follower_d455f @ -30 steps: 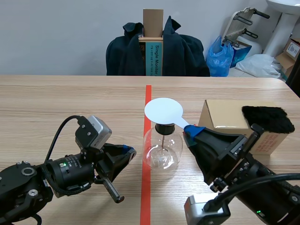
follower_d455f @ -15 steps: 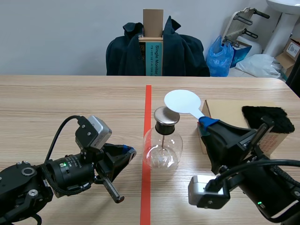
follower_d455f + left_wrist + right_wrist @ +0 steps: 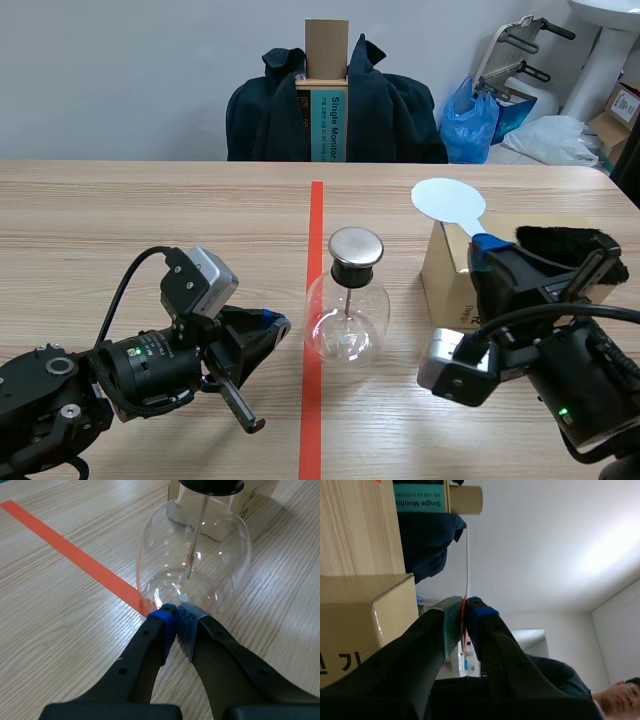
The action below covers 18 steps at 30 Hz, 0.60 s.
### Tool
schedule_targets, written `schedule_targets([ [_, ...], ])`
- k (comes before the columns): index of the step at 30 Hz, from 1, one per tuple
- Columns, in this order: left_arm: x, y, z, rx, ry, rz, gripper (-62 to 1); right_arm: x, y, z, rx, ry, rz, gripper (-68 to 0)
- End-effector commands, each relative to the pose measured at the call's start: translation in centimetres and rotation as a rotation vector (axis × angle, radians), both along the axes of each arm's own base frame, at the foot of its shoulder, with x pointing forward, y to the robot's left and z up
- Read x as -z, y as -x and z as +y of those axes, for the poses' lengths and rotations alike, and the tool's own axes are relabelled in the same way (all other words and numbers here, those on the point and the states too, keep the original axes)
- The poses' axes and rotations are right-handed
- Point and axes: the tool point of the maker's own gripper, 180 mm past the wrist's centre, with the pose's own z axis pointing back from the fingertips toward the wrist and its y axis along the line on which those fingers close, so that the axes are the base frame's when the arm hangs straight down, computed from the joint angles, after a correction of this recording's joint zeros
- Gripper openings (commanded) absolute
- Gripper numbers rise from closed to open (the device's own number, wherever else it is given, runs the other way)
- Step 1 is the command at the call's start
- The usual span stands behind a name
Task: Do the electroscope experiment.
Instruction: 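Move the plate toward and away from the electroscope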
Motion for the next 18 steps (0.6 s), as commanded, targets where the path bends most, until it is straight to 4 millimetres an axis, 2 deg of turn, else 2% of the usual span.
schedule_targets([
  [1,-1.4,-0.4,-0.5,0.002,0.037,-0.032,-58.3,-1.2,-0.6,-0.5,0.014,0.004,-0.041,-66.9],
  [9,-1.4,-0.4,-0.5,0.002,0.037,-0.032,-58.3,-1.2,-0.7,-1.0,0.041,0.001,-0.039,-66.9],
  [18,-1.4,-0.4,-0.5,0.002,0.037,-0.032,-58.3,-0.9,0.4,1.7,-0.12,0.022,-0.032,-66.9],
])
